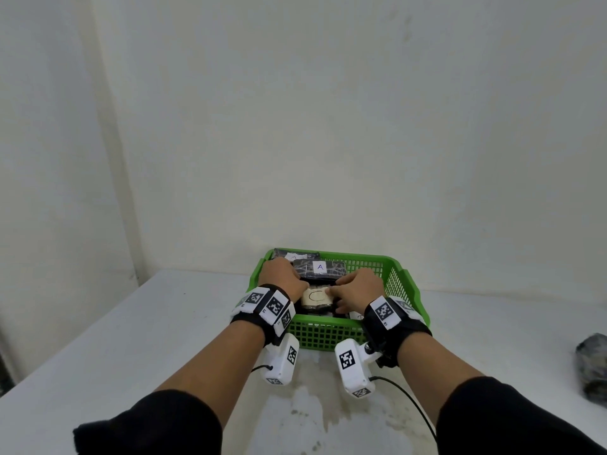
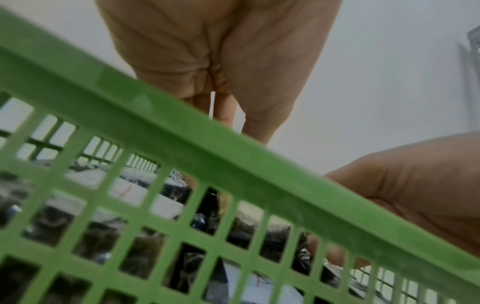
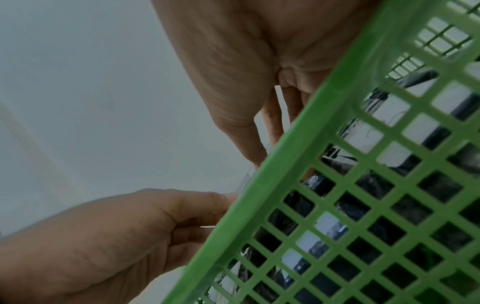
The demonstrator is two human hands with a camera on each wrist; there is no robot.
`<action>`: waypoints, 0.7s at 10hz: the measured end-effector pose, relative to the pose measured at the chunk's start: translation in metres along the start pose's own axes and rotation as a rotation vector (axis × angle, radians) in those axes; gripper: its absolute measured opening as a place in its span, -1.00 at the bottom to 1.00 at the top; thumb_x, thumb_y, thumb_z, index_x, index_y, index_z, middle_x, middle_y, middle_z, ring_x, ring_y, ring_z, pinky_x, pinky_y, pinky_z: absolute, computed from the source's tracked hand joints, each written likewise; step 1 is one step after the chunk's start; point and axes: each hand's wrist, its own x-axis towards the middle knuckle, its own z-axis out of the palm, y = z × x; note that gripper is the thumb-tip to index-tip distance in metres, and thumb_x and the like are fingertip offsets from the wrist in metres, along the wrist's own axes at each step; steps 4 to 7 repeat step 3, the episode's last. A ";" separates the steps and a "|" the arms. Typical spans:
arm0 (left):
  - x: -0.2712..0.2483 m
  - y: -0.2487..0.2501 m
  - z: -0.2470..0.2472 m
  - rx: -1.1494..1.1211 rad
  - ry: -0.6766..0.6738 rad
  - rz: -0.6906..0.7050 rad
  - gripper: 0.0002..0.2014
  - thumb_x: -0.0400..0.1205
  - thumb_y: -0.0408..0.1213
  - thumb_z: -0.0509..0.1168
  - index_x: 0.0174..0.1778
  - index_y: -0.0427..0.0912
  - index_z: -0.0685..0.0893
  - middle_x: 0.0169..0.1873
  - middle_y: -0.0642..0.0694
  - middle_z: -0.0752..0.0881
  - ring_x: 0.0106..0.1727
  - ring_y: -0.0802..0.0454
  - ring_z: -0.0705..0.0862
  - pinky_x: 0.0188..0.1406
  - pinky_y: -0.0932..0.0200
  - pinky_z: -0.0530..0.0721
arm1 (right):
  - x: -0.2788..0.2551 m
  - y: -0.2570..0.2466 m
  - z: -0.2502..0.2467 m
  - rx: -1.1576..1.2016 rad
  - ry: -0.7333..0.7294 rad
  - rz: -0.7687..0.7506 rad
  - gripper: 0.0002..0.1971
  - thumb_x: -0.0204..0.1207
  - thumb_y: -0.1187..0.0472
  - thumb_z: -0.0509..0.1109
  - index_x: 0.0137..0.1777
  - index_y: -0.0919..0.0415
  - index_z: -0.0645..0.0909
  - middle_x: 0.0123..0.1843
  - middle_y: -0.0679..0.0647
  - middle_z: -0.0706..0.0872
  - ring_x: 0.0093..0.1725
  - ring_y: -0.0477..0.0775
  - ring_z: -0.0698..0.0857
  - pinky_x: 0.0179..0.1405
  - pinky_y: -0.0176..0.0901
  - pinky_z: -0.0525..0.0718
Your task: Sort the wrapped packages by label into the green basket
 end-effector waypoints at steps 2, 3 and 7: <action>0.002 -0.015 -0.011 -0.029 0.024 0.051 -0.85 0.53 -0.17 0.48 -0.09 -0.11 0.91 -0.04 -0.08 0.88 -0.01 -0.01 0.82 -0.04 0.21 0.76 | 0.000 0.006 -0.009 0.028 0.063 -0.105 -0.84 0.51 0.13 0.67 -0.01 0.16 0.82 -0.07 0.07 0.83 -0.25 0.13 0.88 -0.23 0.08 0.91; 0.001 -0.027 -0.022 -0.035 0.051 0.002 -0.82 0.55 -0.15 0.47 0.01 -0.07 0.89 0.03 -0.07 0.87 0.04 -0.02 0.81 0.02 0.19 0.75 | 0.001 0.011 -0.014 -0.003 0.081 -0.161 -0.88 0.52 0.07 0.64 -0.03 0.06 0.83 -0.08 -0.03 0.83 -0.05 0.05 0.84 0.02 0.12 0.89; 0.001 -0.027 -0.022 -0.035 0.051 0.002 -0.82 0.55 -0.15 0.47 0.01 -0.07 0.89 0.03 -0.07 0.87 0.04 -0.02 0.81 0.02 0.19 0.75 | 0.001 0.011 -0.014 -0.003 0.081 -0.161 -0.88 0.52 0.07 0.64 -0.03 0.06 0.83 -0.08 -0.03 0.83 -0.05 0.05 0.84 0.02 0.12 0.89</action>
